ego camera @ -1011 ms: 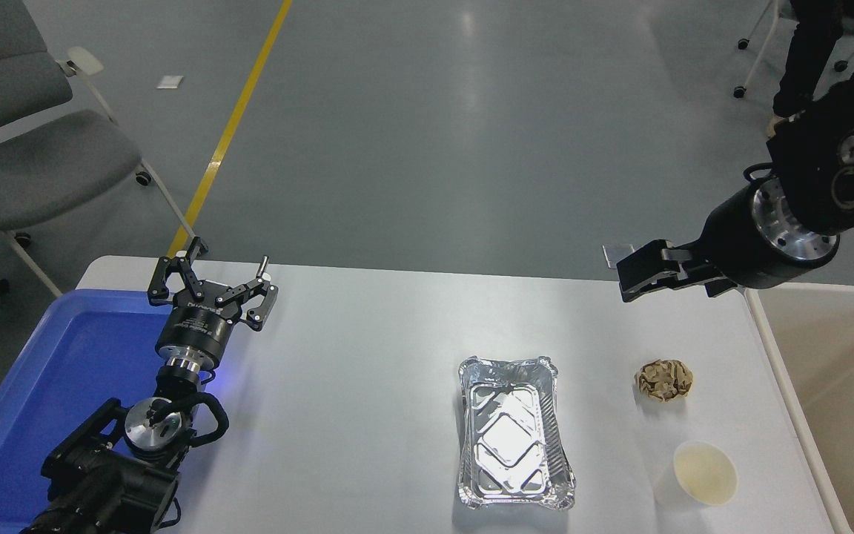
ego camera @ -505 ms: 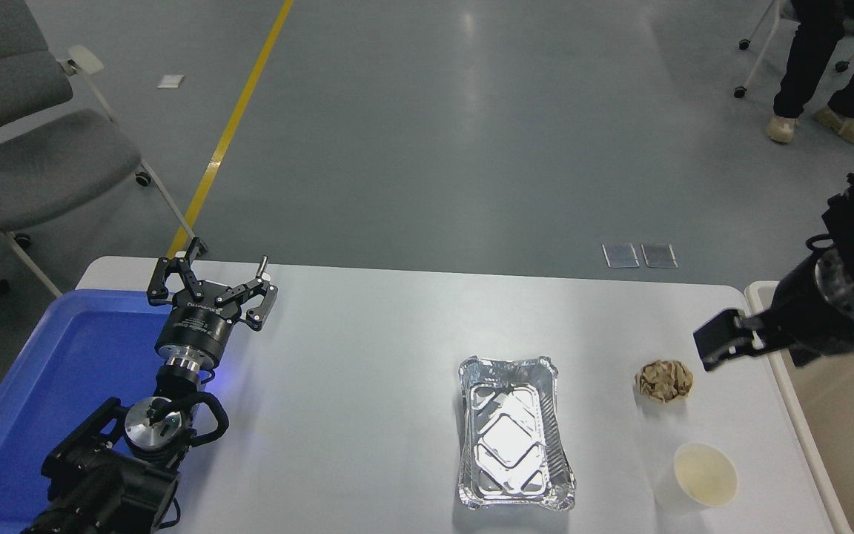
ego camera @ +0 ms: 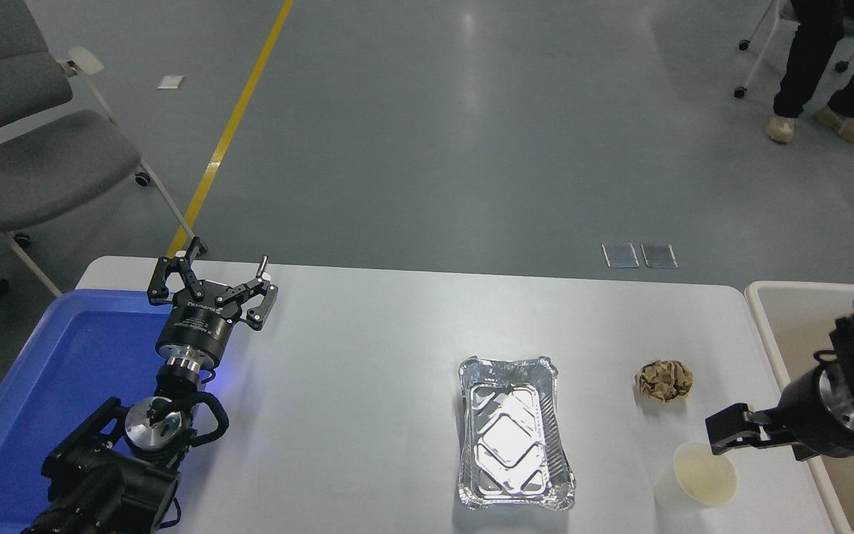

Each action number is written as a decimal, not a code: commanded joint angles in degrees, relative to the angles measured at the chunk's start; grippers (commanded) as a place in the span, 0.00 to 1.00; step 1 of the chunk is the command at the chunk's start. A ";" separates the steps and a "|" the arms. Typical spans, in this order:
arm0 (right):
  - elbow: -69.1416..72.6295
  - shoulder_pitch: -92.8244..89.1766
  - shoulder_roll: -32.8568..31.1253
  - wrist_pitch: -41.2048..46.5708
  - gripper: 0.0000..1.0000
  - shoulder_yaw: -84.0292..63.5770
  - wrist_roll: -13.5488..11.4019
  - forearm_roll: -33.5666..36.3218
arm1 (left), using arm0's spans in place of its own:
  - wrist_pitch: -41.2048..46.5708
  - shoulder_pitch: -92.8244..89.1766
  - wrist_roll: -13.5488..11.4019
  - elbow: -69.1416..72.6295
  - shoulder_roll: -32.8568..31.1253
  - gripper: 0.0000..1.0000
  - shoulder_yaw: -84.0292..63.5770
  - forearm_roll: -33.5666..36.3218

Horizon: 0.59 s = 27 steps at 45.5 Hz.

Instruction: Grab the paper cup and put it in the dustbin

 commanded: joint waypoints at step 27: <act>-11.23 -21.31 0.22 -11.14 1.00 6.61 -0.01 -5.12 | 0.03 0.00 0.00 0.00 0.00 0.99 0.00 0.01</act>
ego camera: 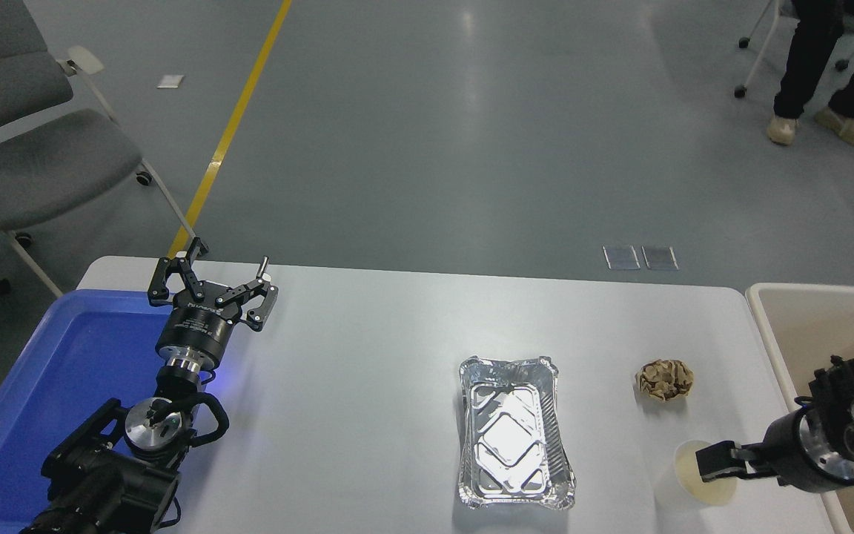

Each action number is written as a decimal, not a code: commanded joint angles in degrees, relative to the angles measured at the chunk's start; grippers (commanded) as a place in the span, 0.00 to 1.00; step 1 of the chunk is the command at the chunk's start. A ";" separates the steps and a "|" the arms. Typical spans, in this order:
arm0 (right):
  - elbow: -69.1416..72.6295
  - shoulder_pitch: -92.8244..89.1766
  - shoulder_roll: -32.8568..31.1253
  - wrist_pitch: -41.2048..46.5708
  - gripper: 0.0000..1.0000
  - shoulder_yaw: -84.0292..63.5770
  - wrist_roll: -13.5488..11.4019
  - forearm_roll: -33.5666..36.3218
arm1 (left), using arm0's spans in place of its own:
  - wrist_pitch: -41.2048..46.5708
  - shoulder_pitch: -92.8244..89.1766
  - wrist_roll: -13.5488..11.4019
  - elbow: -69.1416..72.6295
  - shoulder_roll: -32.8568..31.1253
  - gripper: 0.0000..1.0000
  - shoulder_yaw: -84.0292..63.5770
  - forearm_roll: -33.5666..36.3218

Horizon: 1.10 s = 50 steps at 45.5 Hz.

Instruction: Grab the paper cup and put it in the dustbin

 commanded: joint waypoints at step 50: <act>-2.45 -5.03 -1.89 -6.96 0.00 1.93 0.79 -1.31 | 0.03 0.00 0.00 0.00 0.00 0.99 0.00 0.00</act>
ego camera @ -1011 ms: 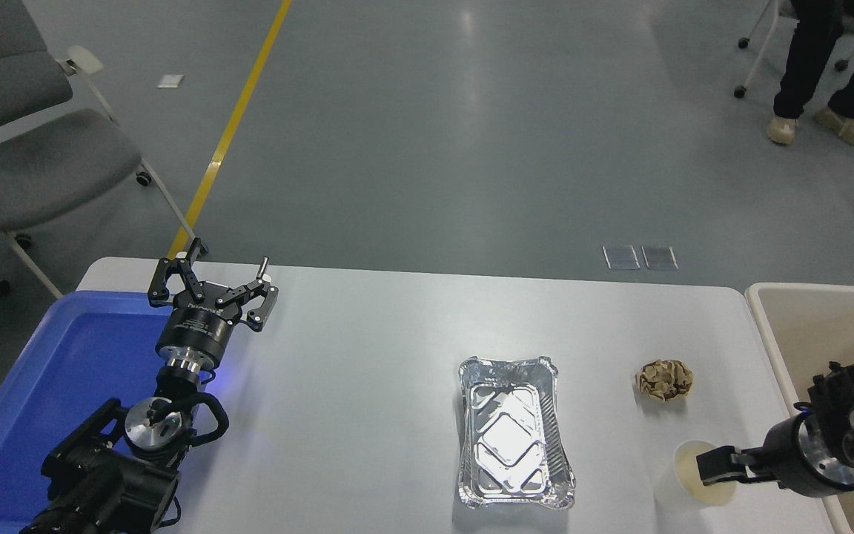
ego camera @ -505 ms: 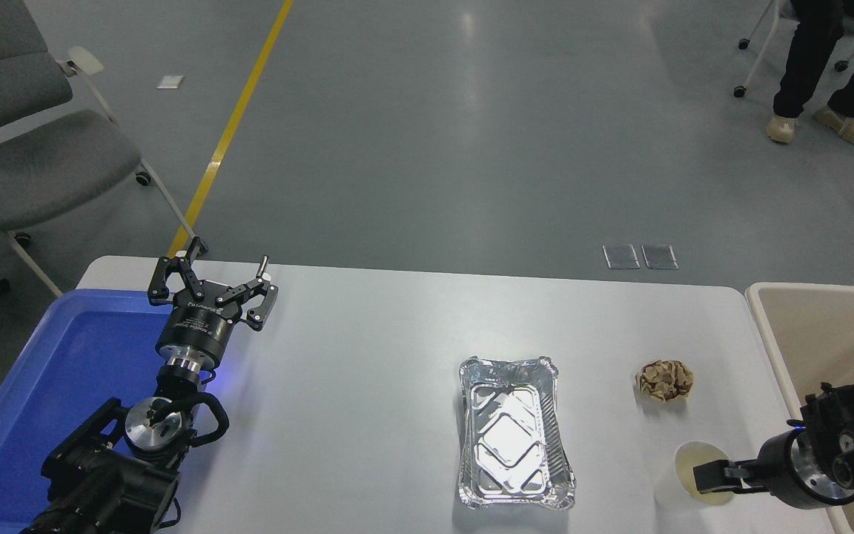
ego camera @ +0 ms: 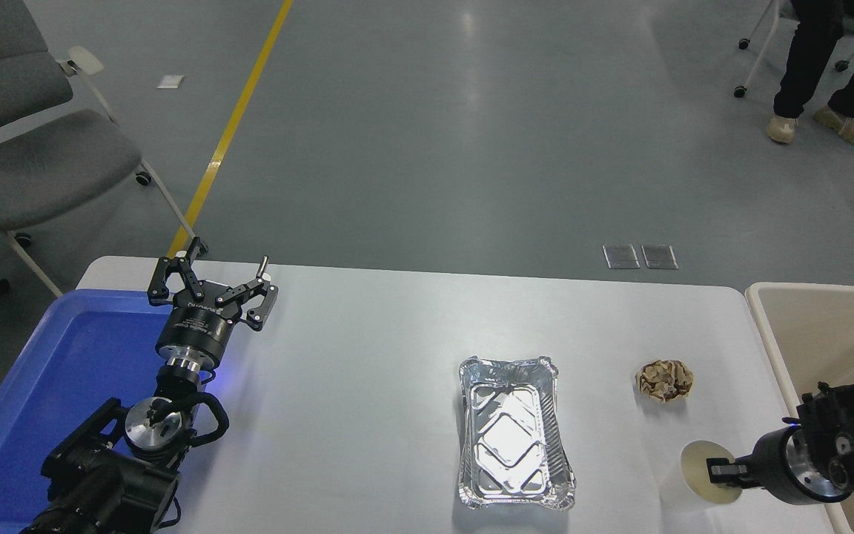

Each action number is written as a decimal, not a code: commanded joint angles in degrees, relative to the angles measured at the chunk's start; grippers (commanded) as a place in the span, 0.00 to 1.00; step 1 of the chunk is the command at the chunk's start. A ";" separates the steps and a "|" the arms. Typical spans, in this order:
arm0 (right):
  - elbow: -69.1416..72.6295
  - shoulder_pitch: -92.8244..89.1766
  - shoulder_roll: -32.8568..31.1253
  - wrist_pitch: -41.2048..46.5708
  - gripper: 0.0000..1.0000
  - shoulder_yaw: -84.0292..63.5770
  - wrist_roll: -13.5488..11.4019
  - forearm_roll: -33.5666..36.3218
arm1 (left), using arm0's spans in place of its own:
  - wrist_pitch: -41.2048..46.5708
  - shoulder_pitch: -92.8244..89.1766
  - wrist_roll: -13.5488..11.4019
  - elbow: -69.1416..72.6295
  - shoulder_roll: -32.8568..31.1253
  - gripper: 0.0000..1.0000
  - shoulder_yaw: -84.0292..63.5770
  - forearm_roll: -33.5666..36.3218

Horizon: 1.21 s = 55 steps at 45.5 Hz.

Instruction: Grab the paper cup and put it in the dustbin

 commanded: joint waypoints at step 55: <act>6.67 63.52 -20.72 37.55 0.00 -19.36 0.92 -9.36 | 0.00 0.00 0.00 0.00 0.00 0.99 0.09 0.00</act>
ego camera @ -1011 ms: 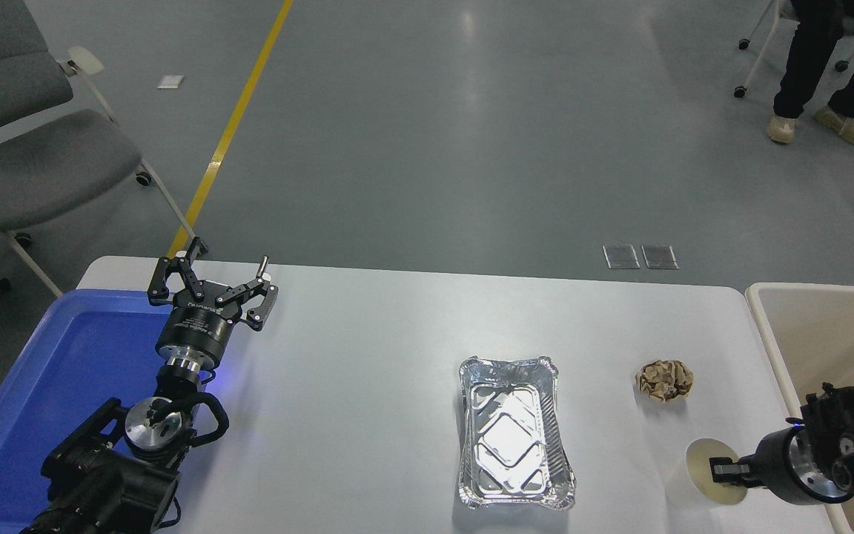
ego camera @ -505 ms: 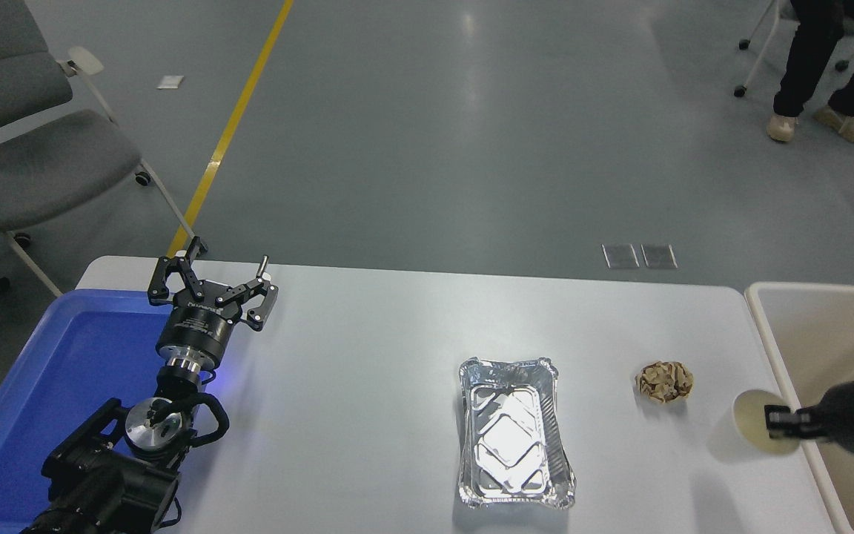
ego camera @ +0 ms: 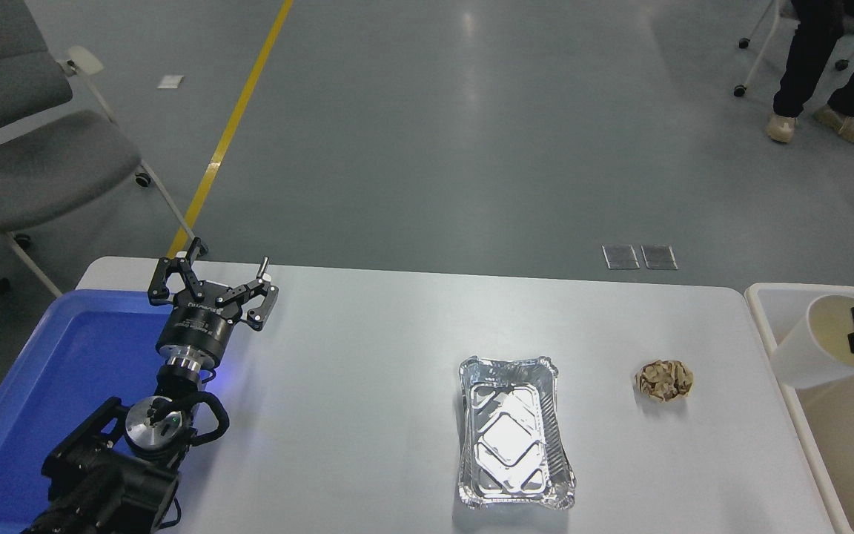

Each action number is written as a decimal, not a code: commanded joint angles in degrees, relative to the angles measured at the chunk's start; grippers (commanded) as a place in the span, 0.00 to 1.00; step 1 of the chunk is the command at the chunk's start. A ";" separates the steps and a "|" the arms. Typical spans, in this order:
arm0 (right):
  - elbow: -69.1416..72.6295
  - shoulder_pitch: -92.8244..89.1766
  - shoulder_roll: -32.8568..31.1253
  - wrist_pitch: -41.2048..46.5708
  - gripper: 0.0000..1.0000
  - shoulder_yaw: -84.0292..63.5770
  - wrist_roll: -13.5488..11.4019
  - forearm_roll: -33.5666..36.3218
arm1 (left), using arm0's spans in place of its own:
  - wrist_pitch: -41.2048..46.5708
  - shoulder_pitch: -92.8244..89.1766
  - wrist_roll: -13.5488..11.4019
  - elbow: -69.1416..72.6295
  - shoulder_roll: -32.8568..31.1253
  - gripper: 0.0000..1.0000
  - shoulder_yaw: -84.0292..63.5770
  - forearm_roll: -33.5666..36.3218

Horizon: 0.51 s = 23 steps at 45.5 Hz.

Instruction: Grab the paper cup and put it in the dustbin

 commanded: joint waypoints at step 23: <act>-40.68 -25.55 -14.22 -18.68 0.00 21.31 -0.63 32.90 | -0.04 0.00 -0.03 0.00 0.00 0.99 0.00 0.00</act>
